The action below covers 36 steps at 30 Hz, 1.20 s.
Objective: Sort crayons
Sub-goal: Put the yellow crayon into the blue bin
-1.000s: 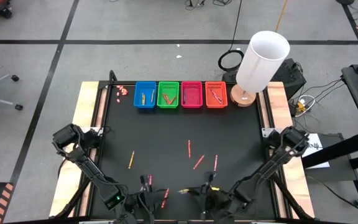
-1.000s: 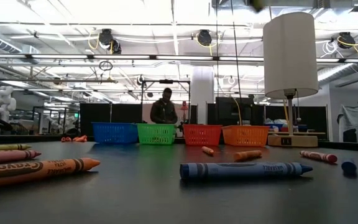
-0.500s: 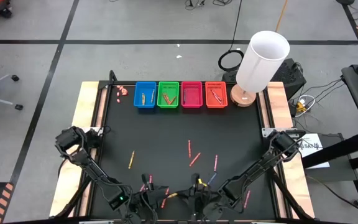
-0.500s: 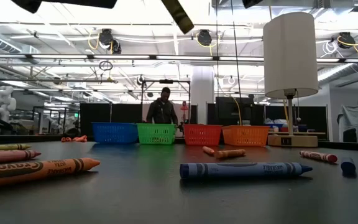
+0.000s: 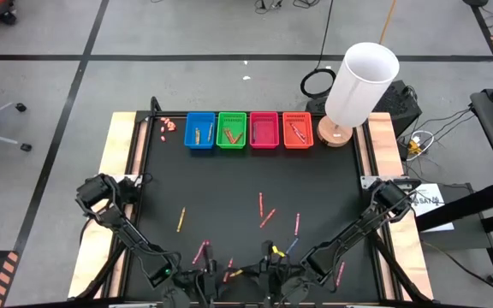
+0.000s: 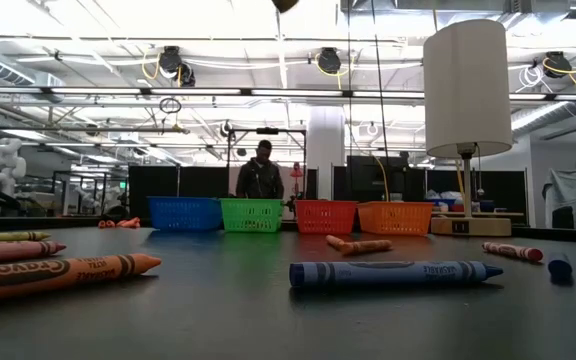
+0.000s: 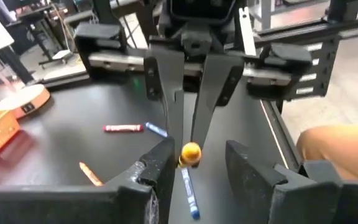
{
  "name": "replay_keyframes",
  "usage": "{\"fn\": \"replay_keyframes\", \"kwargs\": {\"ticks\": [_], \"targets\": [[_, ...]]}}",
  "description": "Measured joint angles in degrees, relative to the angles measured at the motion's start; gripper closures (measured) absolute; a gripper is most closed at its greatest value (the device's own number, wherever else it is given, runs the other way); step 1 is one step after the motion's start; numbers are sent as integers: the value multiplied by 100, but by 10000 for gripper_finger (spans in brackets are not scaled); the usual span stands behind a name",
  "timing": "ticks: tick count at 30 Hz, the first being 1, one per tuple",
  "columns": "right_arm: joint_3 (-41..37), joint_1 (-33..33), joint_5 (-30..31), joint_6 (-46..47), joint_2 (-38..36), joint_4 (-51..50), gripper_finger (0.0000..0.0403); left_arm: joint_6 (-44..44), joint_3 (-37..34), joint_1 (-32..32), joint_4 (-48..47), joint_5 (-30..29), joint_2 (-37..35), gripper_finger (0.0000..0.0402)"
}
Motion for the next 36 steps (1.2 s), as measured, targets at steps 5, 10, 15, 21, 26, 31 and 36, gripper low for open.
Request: {"fn": "replay_keyframes", "kwargs": {"ticks": [5, 10, 15, 21, 26, 31, 36], "targets": [[0, 0, 0, -56, -2, 41, 399, 162, 0, 11, 88, 0, 0, 260], [0, 0, -2, -131, -2, 202, 399, 150, 0, 9, 73, 2, 0, 271], [0, 4, -82, -160, -2, 279, 399, 149, 0, 7, 73, 2, 0, 316], [0, 7, -151, -161, -2, 285, 399, 147, 0, 18, 75, 2, 0, 381], [0, 7, -131, -91, -2, 243, 396, 114, 0, 55, 71, 18, 2, 392], [0, 46, -98, 202, -21, 80, 353, 133, 0, 76, 69, 22, 7, 378], [0, 101, 159, 640, -137, -506, 277, 152, 0, 77, 38, 20, 7, 376]]}}
